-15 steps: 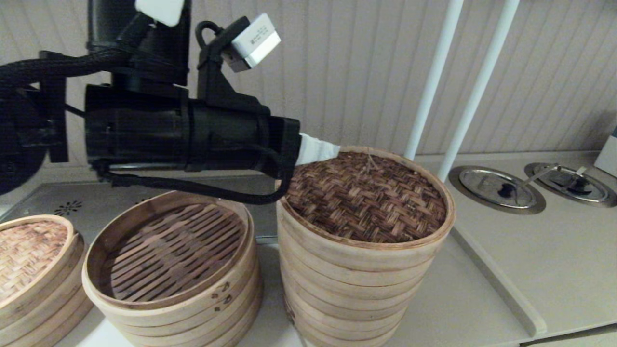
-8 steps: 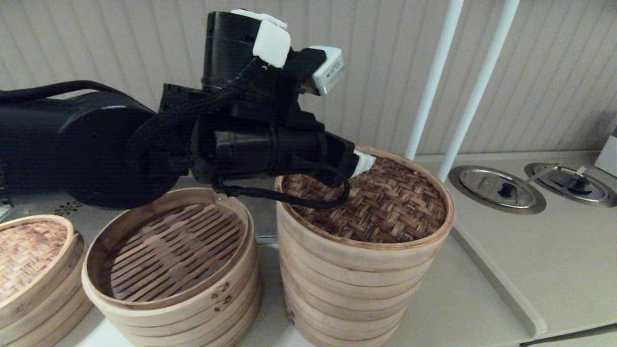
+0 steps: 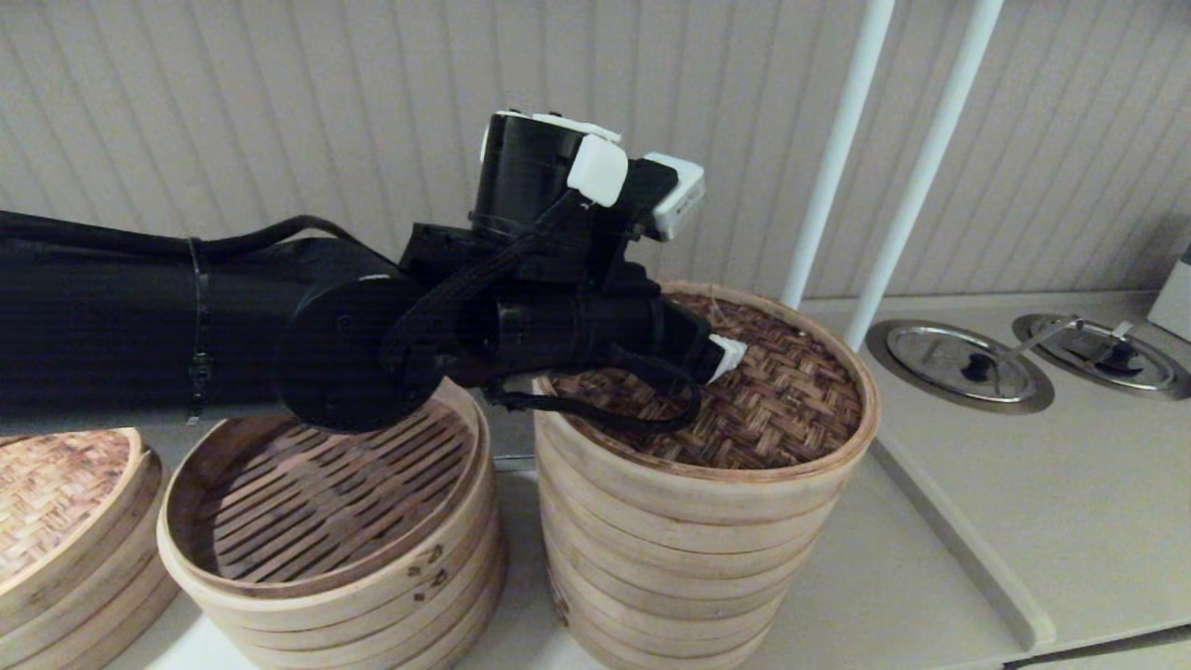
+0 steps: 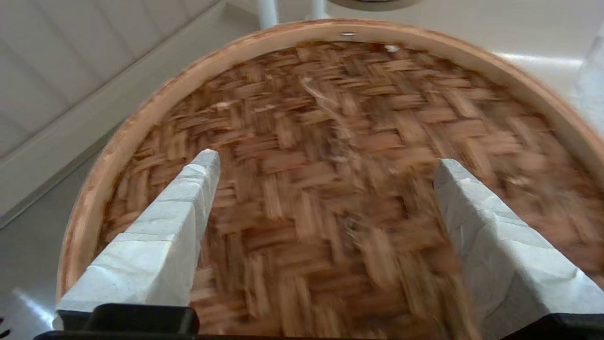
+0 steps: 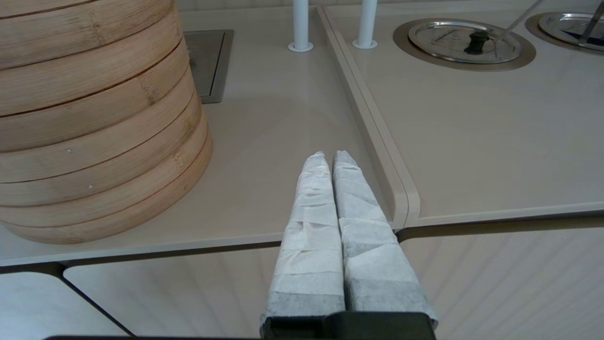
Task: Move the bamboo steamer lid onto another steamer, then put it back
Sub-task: Pick up the steamer
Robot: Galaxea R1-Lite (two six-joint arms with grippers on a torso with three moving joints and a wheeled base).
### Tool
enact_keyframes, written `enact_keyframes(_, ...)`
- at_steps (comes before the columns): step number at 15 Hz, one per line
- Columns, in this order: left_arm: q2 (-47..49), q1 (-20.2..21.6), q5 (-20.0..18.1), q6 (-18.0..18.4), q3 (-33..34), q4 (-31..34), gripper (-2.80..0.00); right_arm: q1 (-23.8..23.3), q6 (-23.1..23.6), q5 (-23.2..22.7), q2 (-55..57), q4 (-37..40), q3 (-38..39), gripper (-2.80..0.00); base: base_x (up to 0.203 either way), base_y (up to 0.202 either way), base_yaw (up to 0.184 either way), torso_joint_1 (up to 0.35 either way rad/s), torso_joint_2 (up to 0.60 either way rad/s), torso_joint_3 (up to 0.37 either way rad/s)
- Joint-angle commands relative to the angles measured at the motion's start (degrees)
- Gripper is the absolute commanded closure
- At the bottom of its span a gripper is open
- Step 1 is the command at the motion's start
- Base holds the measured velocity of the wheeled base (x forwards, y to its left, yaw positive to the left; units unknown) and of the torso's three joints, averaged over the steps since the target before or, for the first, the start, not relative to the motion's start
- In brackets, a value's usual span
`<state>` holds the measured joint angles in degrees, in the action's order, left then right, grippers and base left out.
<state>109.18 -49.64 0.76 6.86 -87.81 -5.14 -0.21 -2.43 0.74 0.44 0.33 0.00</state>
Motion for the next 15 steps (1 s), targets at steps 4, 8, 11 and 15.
enact_keyframes(4,2.62,-1.43,4.16,0.08,-1.23,-2.24,-2.80,0.03,-0.04,0.01,0.09,0.02,0.18,0.00,0.000,0.000,0.000,0.000,0.00,0.000)
enact_keyframes(8,2.36,-1.35,4.25,0.08,-0.18,-2.24,0.00,0.03,-0.04,-0.04,0.09,0.02,0.18,0.00,0.000,0.000,0.000,0.000,0.00,0.000)
enact_keyframes(11,1.92,-1.34,4.35,0.01,0.35,-2.24,0.00,0.03,-0.04,-0.02,0.09,0.02,0.18,0.00,0.000,0.000,0.000,0.000,0.00,0.000)
enact_keyframes(15,1.77,-1.34,4.42,-0.01,0.36,-2.50,0.00,0.03,-0.04,-0.04,0.09,0.02,0.18,0.00,0.000,0.000,0.000,0.000,0.00,0.000)
